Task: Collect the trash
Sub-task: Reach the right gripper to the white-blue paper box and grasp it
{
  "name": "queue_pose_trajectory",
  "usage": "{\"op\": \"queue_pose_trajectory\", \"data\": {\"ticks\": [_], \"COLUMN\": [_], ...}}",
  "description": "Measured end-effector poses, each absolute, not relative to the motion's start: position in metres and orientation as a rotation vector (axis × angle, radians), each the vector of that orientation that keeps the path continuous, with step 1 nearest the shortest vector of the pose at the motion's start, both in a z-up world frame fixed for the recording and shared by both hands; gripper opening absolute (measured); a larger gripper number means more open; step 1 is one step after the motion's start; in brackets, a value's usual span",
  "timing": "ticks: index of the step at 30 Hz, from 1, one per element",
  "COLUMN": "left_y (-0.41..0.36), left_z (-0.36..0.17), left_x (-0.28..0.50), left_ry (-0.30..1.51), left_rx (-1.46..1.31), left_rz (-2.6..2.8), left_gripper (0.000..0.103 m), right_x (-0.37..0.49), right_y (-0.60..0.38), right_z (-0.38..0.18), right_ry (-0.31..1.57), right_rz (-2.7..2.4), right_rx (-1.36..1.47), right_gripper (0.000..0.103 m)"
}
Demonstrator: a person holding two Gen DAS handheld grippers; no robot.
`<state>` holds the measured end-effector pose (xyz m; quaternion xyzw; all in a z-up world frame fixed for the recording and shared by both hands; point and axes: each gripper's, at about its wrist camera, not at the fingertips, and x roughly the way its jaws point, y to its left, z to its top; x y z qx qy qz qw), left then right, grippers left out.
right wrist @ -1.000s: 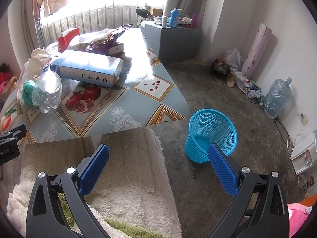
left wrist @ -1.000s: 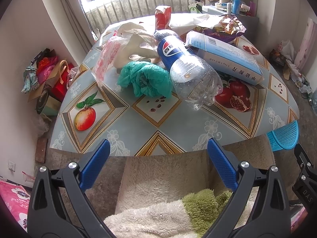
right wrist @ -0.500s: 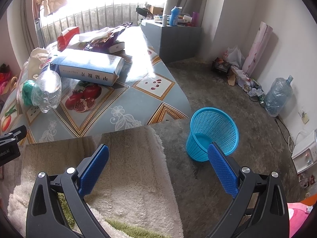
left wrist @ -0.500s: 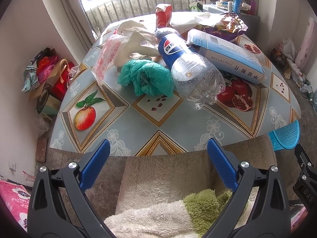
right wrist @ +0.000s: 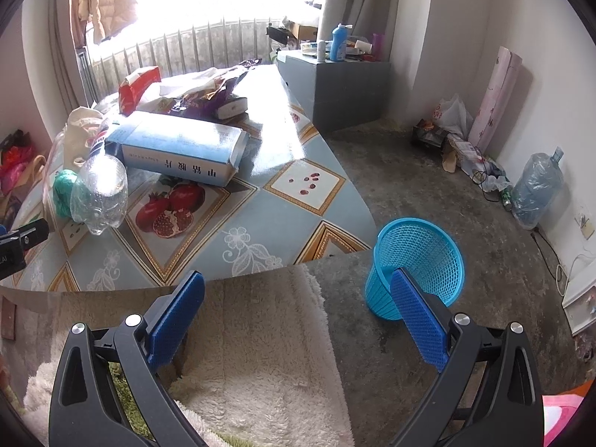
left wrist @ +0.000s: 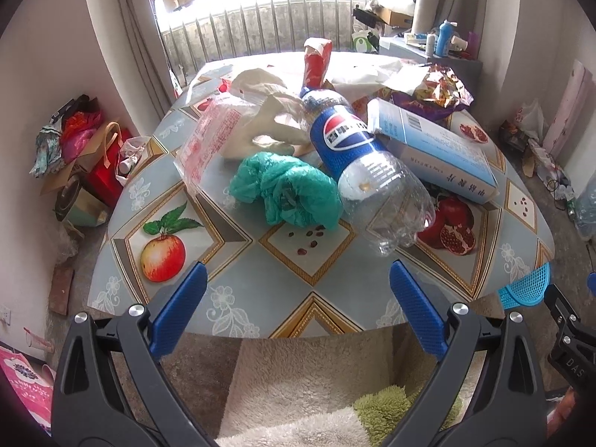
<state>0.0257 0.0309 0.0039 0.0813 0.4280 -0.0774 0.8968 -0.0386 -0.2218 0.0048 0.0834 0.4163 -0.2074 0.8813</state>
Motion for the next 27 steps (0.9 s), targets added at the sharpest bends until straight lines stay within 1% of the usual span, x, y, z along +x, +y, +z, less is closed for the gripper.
{"op": "queue_pose_trajectory", "data": {"ticks": [7,10,12,13,15,17,23,27], "left_y": [0.048,0.049,0.05,0.05,0.049,0.047,0.035,0.021], "left_z": [0.019,0.023,0.023,0.024,0.023,0.02,0.018,0.019], "left_x": [0.04,0.049,0.057,0.062,0.071,0.076,0.079,0.079], "left_ry": [0.751,0.719,0.717,0.72,0.717,0.714,0.677,0.667], "left_rx": [0.059,0.022,-0.002,-0.018,-0.045,-0.061,-0.122,-0.129], "left_rz": [-0.301,-0.347,-0.379,-0.396,-0.425,-0.443,-0.574,-0.648], "left_gripper": [0.094,0.094,0.094,0.094,0.094,0.094,0.094,0.094], "right_x": [-0.008,0.013,0.027,0.038,0.059,0.081,0.151,0.188], "right_y": [-0.226,-0.232,-0.237,-0.24,-0.246,-0.251,-0.265,-0.281], "right_z": [0.022,0.03,0.034,0.036,0.037,0.036,0.024,-0.002], "right_ry": [0.794,0.764,0.744,0.74,0.744,0.758,0.807,0.888], "right_rz": [-0.347,-0.29,-0.249,-0.21,-0.133,-0.059,0.093,0.192], "right_rx": [0.141,0.136,0.143,0.157,0.187,0.21,0.313,0.456], "right_gripper": [0.097,0.097,0.085,0.083,0.073,0.069,0.066,0.065]}}
